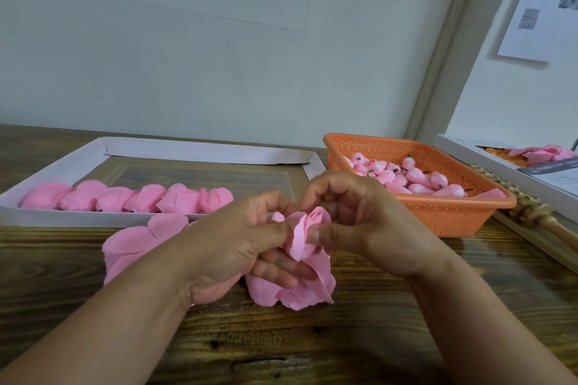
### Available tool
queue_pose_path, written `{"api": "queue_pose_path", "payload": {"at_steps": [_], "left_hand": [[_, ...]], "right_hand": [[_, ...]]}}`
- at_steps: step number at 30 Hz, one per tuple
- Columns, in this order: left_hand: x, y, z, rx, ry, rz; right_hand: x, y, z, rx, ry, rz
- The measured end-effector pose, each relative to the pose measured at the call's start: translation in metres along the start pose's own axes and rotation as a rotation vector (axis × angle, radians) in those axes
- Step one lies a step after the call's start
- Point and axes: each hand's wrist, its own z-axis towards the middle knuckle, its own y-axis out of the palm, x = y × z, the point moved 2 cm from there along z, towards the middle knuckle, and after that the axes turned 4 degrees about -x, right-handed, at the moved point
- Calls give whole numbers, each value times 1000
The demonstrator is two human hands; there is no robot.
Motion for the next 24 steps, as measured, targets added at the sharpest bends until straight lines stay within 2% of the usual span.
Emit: {"api": "queue_pose_path", "payload": {"at_steps": [4, 8, 16, 24], "left_hand": [[0, 2, 1, 42, -22, 2], [-2, 2, 3, 124, -26, -27], [-1, 2, 5, 177, 125, -126], [-8, 2, 8, 228, 125, -79]], "right_hand": [[-1, 4, 0, -17, 3, -21], [2, 0, 2, 66, 64, -2], [9, -8, 3, 224, 46, 28], [11, -3, 5, 210, 79, -46]]}}
